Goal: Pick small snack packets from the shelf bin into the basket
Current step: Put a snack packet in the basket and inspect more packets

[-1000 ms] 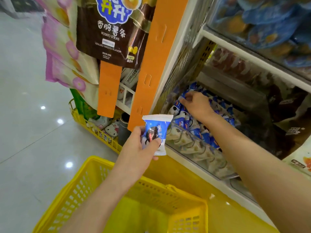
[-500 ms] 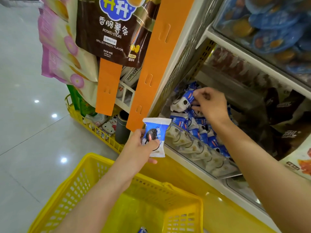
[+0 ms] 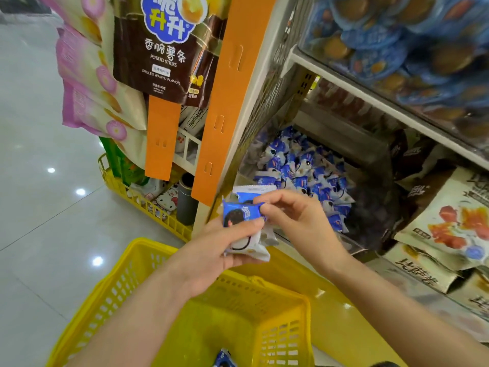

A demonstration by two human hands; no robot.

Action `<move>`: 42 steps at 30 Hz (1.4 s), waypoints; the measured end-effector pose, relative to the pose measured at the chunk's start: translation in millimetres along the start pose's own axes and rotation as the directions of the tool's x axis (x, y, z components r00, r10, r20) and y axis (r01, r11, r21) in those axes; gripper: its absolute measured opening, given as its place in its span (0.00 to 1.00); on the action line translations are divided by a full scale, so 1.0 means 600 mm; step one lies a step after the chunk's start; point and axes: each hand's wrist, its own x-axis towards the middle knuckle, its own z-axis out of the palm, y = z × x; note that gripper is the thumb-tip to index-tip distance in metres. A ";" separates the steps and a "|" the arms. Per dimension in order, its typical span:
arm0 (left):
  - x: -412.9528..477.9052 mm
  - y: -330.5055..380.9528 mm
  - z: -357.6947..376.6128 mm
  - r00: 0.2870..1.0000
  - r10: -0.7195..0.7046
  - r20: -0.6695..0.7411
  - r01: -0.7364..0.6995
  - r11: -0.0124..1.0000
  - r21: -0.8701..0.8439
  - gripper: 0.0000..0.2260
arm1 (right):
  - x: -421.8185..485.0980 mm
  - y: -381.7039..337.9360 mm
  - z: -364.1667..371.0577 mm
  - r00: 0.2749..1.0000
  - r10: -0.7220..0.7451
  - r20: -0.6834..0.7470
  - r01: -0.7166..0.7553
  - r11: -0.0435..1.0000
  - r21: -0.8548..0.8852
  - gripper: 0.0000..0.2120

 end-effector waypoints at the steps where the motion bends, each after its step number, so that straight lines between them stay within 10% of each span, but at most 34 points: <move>1: -0.002 -0.001 -0.001 1.000 -0.001 -0.015 0.001 1.000 0.020 0.23 | 0.000 -0.002 -0.001 1.000 0.004 -0.013 -0.005 0.999 -0.038 0.07; 7: -0.008 0.010 -0.003 1.000 0.030 -0.003 -0.029 0.983 0.181 0.23 | 0.021 0.001 -0.014 0.958 0.265 -0.111 -0.279 0.951 -0.134 0.19; 15: -0.008 0.021 -0.001 0.998 0.045 -0.042 -0.031 0.955 0.294 0.24 | 0.045 -0.015 -0.043 0.964 0.265 0.035 -0.265 0.964 -0.008 0.04; 23: 0.002 0.030 -0.010 0.939 0.054 -0.340 -0.037 0.998 0.057 0.15 | 0.163 0.006 -0.074 0.908 0.128 -0.398 -0.243 0.936 -0.253 0.11; 33: 0.021 0.019 -0.027 0.916 0.036 -0.399 -0.020 0.999 0.046 0.08 | 0.214 0.049 -0.036 0.934 0.348 -0.074 -0.335 0.790 -0.513 0.14; 42: 0.031 0.017 -0.032 0.913 0.021 -0.407 0.009 0.997 0.072 0.08 | 0.219 0.033 -0.071 0.874 0.391 0.289 -0.083 0.705 -0.704 0.26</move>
